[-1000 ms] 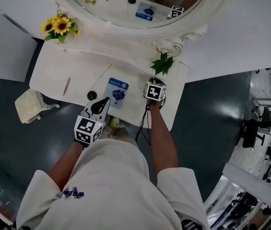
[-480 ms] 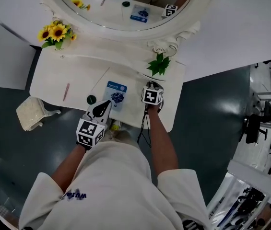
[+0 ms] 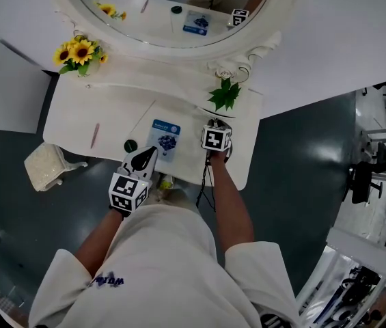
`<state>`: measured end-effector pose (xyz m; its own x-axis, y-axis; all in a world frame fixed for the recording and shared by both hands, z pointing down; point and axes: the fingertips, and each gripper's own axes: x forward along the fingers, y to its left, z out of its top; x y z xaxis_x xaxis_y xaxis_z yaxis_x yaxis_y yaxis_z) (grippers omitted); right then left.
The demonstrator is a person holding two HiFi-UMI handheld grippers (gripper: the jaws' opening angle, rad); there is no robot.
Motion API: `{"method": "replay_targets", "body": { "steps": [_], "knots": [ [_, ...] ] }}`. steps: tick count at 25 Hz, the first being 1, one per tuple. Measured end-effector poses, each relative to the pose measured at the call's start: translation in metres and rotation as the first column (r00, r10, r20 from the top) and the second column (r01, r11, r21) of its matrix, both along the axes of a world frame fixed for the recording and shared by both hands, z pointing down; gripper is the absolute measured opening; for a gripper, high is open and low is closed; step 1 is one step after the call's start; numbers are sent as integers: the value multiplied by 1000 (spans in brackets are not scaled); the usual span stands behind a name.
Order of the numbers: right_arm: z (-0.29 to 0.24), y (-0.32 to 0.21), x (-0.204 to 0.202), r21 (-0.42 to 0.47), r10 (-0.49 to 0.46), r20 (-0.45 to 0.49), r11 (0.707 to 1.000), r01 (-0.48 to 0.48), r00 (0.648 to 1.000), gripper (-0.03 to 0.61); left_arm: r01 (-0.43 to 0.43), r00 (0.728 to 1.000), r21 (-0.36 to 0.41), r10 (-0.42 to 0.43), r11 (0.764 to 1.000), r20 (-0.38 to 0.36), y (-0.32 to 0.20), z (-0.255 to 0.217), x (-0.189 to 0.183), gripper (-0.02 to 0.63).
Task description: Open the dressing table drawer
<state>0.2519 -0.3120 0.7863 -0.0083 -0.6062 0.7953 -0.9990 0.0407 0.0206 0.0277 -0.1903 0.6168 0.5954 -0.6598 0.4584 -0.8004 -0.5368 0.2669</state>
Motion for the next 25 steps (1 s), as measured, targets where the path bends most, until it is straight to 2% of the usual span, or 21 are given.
{"method": "replay_targets", "body": {
  "steps": [8, 25],
  "knots": [
    [-6, 1, -4, -10, 3, 31, 1000, -3, 1000, 101, 1, 1000, -5, -1, 1000, 1, 3, 4, -1, 8],
    [-4, 9, -7, -8, 6, 35, 1000, -5, 999, 100, -5, 1000, -4, 5, 1000, 3, 8, 5, 0, 8]
  ]
}}
